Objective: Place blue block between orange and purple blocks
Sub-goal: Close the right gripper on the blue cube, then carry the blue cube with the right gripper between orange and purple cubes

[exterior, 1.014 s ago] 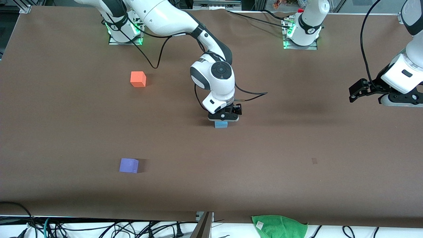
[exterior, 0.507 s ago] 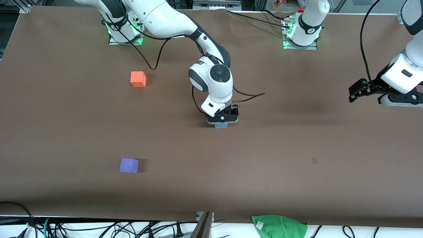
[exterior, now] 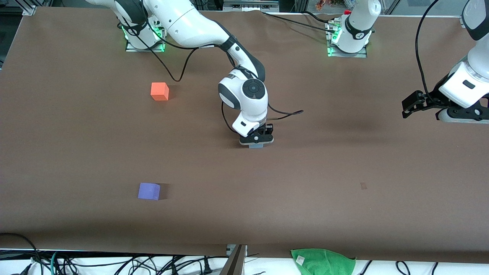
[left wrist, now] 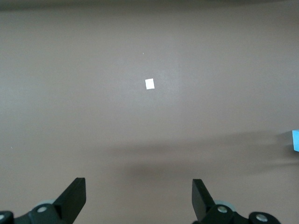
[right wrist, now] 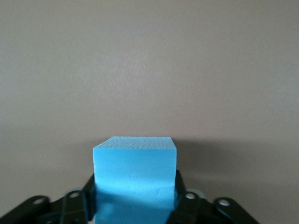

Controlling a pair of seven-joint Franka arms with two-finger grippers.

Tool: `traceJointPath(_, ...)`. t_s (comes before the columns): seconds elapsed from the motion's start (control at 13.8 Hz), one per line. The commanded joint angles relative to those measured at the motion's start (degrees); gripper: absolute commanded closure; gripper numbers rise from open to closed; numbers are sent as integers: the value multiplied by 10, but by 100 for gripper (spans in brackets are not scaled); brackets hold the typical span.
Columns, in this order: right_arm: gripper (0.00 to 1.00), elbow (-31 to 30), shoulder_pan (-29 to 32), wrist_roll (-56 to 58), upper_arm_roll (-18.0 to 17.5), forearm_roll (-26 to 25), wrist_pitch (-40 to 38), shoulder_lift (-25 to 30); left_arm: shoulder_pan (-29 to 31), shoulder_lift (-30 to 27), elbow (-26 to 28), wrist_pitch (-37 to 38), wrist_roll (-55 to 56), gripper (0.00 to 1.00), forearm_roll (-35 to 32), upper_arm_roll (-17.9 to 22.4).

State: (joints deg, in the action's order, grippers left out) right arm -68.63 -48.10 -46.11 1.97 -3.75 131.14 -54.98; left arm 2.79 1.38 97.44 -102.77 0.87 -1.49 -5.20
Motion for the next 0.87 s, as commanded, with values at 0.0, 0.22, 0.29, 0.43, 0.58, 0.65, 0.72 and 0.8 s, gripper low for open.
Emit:
traceJointPath(0.0, 57, 2, 36, 16, -7, 1, -2, 13, 6, 8, -15, 2, -13, 0, 10, -2)
traceJointPath(0.22, 57, -10, 77, 88, -7, 5, -65, 49, 5, 8, -16, 2, -13, 0, 10, -2)
traceJointPath(0.29, 57, -40, 85, 125, -3, 9, -101, 79, 5, 7, -16, 2, -13, 0, 10, -2)
traceJointPath(0.43, 56, -157, 109, 176, 20, 10, -79, 156, 5, 7, -16, 2, -13, 0, 10, -2)
traceJointPath(0.58, 55, -286, 149, 219, 21, 11, -25, 238, 5, 7, -16, 3, -13, 0, 10, -2)
traceJointPath(0.65, 55, -344, 173, 242, 22, 11, -1, 272, 5, 7, -16, 2, -13, 0, 10, -2)
traceJointPath(0.72, 55, -395, 198, 271, 22, 11, 22, 298, 5, 7, -16, 2, -13, 0, 10, -2)
traceJointPath(0.8, 55, -441, 217, 290, 23, 11, 48, 318, 5, 7, -16, 2, -13, 0, 10, -2)
